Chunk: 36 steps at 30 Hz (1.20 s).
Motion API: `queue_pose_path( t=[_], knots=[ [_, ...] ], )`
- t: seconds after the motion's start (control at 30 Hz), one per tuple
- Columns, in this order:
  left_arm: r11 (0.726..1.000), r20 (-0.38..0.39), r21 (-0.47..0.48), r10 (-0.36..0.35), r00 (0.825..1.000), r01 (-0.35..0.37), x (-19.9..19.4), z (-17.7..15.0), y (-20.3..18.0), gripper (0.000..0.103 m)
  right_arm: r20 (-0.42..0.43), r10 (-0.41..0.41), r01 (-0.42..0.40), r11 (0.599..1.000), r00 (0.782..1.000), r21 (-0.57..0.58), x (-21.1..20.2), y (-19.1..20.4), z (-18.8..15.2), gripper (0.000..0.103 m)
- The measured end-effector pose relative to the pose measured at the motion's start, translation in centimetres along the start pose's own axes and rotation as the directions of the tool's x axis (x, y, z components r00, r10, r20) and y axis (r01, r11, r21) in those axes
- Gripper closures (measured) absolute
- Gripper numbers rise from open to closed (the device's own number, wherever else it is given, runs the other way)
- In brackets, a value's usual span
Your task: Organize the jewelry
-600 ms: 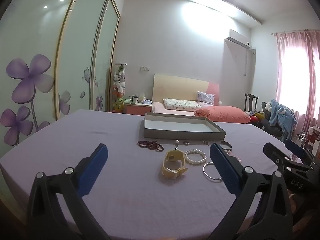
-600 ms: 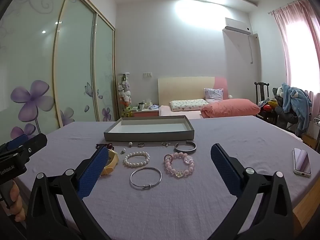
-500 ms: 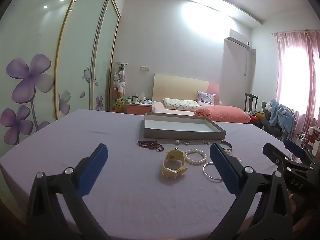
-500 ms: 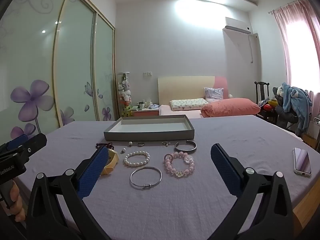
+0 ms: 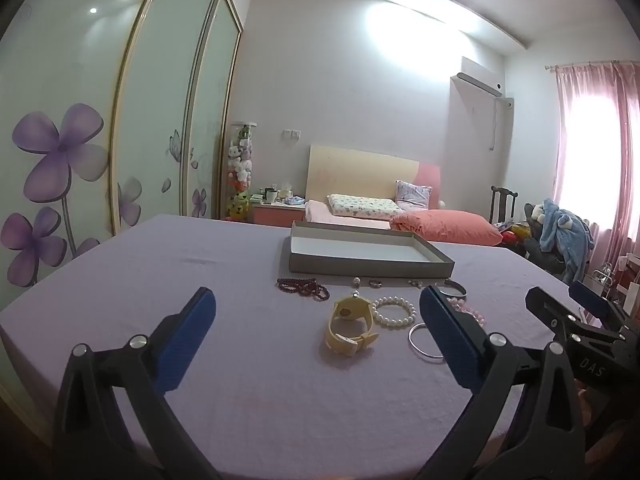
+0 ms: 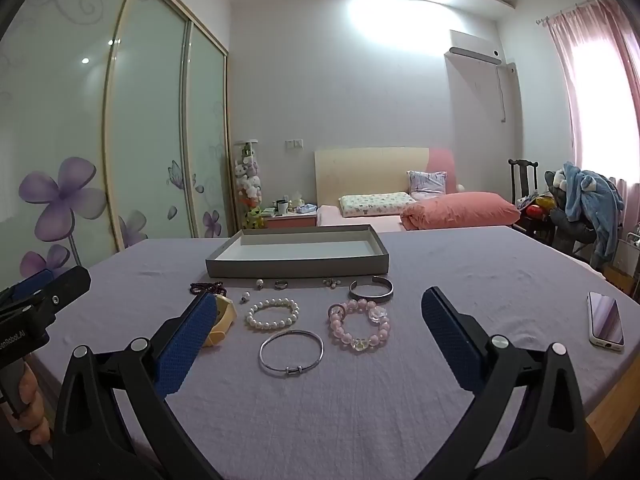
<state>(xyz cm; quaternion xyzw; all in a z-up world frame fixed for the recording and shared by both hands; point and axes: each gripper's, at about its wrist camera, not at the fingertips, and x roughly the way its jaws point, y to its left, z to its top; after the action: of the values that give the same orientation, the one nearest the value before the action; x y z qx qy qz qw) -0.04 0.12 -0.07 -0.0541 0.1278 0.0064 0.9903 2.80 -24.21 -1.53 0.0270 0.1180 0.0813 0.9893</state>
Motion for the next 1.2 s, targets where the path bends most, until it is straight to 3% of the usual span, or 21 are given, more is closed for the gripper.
queue_pose_path(
  t=[1.2],
  knots=[
    [1.0,-0.008,-0.002,0.002,1.0,-0.002,0.11,-0.18,0.14,0.004,-0.009,0.0,0.0,1.0,1.0,0.005,0.53,-0.12,0.01,0.002]
  ],
)
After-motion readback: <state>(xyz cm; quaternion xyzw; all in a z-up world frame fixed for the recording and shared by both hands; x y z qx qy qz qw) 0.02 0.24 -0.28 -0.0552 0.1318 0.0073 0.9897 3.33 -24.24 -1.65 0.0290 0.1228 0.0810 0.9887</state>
